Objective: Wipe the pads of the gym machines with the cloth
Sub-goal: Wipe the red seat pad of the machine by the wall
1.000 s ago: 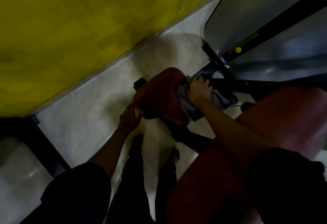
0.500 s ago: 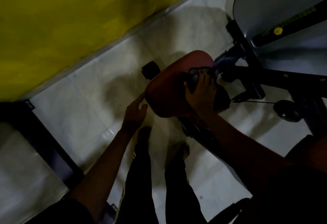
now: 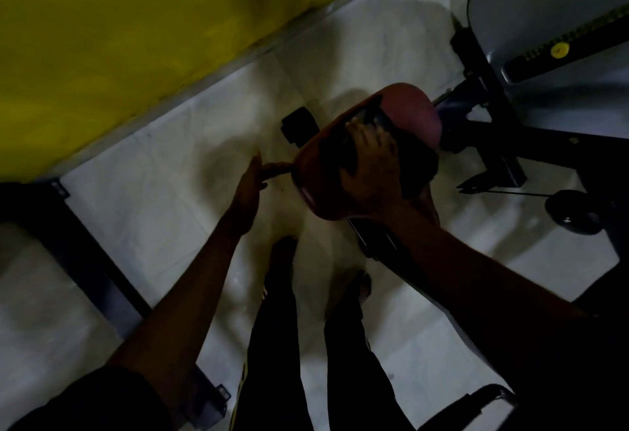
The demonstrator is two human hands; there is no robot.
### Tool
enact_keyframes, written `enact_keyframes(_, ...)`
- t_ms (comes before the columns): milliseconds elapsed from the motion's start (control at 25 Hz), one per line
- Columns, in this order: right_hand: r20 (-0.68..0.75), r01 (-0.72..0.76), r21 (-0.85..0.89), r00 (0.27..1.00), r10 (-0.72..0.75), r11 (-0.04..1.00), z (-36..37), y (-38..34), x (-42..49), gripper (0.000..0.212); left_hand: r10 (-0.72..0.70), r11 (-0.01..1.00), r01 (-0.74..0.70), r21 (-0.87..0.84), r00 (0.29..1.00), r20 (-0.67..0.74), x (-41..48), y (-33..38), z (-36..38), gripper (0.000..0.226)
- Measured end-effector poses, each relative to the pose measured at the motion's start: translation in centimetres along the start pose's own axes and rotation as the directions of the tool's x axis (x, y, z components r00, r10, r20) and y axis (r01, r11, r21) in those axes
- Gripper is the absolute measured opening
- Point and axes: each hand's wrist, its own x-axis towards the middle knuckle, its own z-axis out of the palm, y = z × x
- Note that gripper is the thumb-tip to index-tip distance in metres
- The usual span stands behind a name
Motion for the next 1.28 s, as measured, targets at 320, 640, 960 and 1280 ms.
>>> enact_keyframes(320, 0.089, 0.147, -0.089, 0.986, -0.139, 0.985, 2.3, -3.2, -4.7, 0.073, -0.069, 0.996, 0.064, 0.066, 0.995, 0.075, 2.3, 1.5, -1.1, 0.092)
enact_keyframes(640, 0.112, 0.167, -0.087, 0.981, -0.157, 0.982, 2.3, -2.2, -7.7, 0.08, -0.121, 0.99, 0.114, 0.083, 0.988, 0.091, 2.7, 2.6, -1.6, 0.102)
enact_keyframes(960, 0.06, -0.032, 0.032, 0.998, 0.03, 0.999, 1.5, -2.4, -3.9, 0.069, -0.066, 0.993, 0.065, -0.1, 0.998, -0.009, 2.3, -0.1, 0.2, 0.096)
enact_keyframes(1280, -0.061, 0.081, 0.073, 0.995, -0.077, 0.994, 0.0, 0.6, 3.2, 0.056, 0.092, 0.992, -0.08, 0.099, 0.988, -0.126, 1.9, -0.9, 2.4, 0.045)
